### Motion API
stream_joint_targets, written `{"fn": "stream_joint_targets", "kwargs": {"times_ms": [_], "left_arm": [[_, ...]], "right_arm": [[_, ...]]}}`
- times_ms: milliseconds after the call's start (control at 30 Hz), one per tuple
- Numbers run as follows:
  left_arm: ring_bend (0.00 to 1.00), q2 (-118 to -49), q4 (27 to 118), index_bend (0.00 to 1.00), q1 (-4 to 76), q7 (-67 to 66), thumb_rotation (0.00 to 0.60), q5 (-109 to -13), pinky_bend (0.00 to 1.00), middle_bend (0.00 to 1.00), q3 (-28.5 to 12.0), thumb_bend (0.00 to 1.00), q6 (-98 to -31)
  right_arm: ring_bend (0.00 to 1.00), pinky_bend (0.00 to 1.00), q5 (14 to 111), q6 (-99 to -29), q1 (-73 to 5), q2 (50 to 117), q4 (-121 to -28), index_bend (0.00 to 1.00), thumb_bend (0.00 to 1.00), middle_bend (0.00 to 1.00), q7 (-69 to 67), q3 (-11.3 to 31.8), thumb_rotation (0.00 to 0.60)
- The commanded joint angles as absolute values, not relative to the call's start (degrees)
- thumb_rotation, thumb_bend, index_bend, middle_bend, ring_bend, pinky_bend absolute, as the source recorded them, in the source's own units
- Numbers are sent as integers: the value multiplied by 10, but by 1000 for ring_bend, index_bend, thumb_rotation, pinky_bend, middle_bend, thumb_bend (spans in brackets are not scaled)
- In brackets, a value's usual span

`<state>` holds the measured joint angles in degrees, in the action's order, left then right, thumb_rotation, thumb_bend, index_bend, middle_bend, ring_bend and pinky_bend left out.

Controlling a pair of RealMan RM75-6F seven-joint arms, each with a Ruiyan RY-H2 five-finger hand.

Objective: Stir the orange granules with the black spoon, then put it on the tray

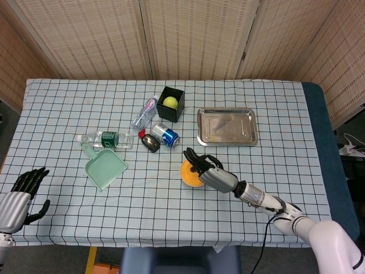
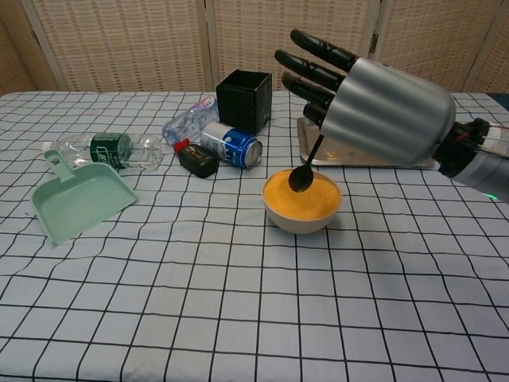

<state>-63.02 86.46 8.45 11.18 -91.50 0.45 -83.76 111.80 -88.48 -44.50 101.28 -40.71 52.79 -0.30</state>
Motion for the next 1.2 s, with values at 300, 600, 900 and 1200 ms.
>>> {"fn": "stream_joint_targets", "kwargs": {"times_ms": [300, 600, 900, 1200], "left_arm": [[0, -631, 866, 0, 84, 108, 600, -918, 72, 14, 6, 450, -840], [0, -631, 865, 0, 84, 107, 600, -914, 72, 14, 4, 450, -838], [0, -632, 864, 0, 86, 107, 600, -913, 72, 14, 5, 450, -835], [0, -635, 862, 0, 88, 102, 600, -909, 74, 13, 4, 450, -829]], "right_arm": [[0, 56, 1057, -872, -420, 1025, -421, 851, 349, 200, 477, 27, 600], [0, 56, 915, -790, -400, 1077, -421, 861, 349, 202, 331, 103, 600], [0, 56, 801, -707, -420, 1106, -389, 866, 349, 207, 297, 181, 600], [0, 56, 720, -598, -470, 1165, -254, 867, 350, 212, 238, 228, 600]]}}
